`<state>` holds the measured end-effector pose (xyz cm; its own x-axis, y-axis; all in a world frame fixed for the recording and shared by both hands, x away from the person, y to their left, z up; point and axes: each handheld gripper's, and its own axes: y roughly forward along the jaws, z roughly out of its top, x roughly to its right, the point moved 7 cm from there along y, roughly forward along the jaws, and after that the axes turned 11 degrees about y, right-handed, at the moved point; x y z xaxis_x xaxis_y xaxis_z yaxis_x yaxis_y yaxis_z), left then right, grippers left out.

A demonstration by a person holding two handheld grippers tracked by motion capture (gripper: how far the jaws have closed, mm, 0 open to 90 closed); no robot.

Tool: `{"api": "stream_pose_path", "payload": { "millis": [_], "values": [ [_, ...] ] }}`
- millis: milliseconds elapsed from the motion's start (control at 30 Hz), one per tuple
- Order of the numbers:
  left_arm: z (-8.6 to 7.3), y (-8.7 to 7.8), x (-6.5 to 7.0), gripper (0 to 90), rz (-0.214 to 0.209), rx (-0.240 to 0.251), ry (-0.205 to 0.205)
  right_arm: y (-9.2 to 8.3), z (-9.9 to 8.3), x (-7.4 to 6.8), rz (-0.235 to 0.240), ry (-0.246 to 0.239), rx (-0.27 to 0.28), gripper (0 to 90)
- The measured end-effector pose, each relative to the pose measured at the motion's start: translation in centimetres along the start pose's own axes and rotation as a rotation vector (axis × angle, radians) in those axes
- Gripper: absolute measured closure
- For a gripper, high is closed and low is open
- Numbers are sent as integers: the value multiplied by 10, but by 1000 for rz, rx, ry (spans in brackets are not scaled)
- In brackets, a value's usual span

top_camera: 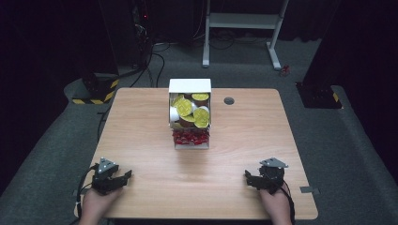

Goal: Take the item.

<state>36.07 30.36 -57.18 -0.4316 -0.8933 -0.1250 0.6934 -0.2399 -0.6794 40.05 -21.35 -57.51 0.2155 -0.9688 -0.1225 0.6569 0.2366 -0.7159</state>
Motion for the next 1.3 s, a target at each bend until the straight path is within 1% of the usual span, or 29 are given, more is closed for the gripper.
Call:
{"api": "stream_pose_path", "payload": {
  "millis": [33, 67, 100, 267, 500, 533, 567, 600, 633, 700, 733, 800, 833, 867, 900, 933, 967, 1000, 1033, 1167, 1233, 1267, 1300],
  "values": [
    [0, 0, 0, 393, 7, 7, -2, 0, 0, 0, 0, 0, 0, 79],
    [2, -2, 0, 401, 4, 24, -8, 0, 0, 0, 0, 0, 0, 79],
    [2, -2, 0, 411, 4, 24, -8, 0, 0, 0, 0, 0, 0, 79],
    [8, -9, 0, 443, 12, 96, -21, -1, -1, 0, 6, -5, -1, 79],
    [10, -8, 3, 446, 11, 97, -21, -1, -1, 0, 7, -5, -2, 79],
    [12, -7, 4, 447, 12, 86, -2, -1, -1, 0, 7, -5, -2, 79],
    [12, -7, 4, 447, 12, 86, -2, -1, -1, 0, 7, -5, -2, 79],
    [14, -6, 7, 447, 10, 91, 5, -1, -1, 0, 7, -5, -2, 79],
    [15, -7, 8, 447, 5, 86, 13, -1, -1, 0, 7, -5, -2, 79],
    [18, -7, 12, 449, 8, 87, 24, -1, -1, 0, 7, -5, -2, 79],
    [20, -7, 14, 446, 9, 87, 36, -1, -1, -1, 7, -5, -2, 80],
    [25, -8, 18, 443, 8, 94, 41, -1, -1, 0, 7, -5, -2, 80],
    [27, -8, 19, 439, 7, 88, 46, -1, -1, -1, 8, -6, -2, 79],
    [28, -8, 20, 433, 1, 81, 39, -1, -1, -1, 8, -8, -2, 79],
    [31, -9, 22, 433, -4, 86, 35, -1, -1, -1, 8, -8, -2, 79],
    [35, -10, 24, 433, -9, 88, 39, -1, -1, -1, 9, -8, -2, 79],
    [35, -10, 24, 430, -9, 88, 39, -1, -1, -1, 9, -8, -2, 79],
    [39, -11, 26, 425, -15, 102, 40, -1, -1, -1, 9, -8, -2, 79],
    [39, -11, 26, 429, -15, 102, 40, -1, -1, -1, 9, -8, -2, 79],
    [48, -11, 29, 429, -43, 123, 26, -1, -1, -1, 9, -8, -2, 79],
    [54, -13, 31, 422, -46, 136, 48, -1, -1, -1, 9, -8, -2, 79],
    [61, -15, 33, 407, -44, 152, 63, -1, -1, -1, 9, -8, -2, 79],
    [61, -15, 33, 402, -44, 152, 63, -1, -1, -1, 9, -8, -2, 79]
  ]
}}
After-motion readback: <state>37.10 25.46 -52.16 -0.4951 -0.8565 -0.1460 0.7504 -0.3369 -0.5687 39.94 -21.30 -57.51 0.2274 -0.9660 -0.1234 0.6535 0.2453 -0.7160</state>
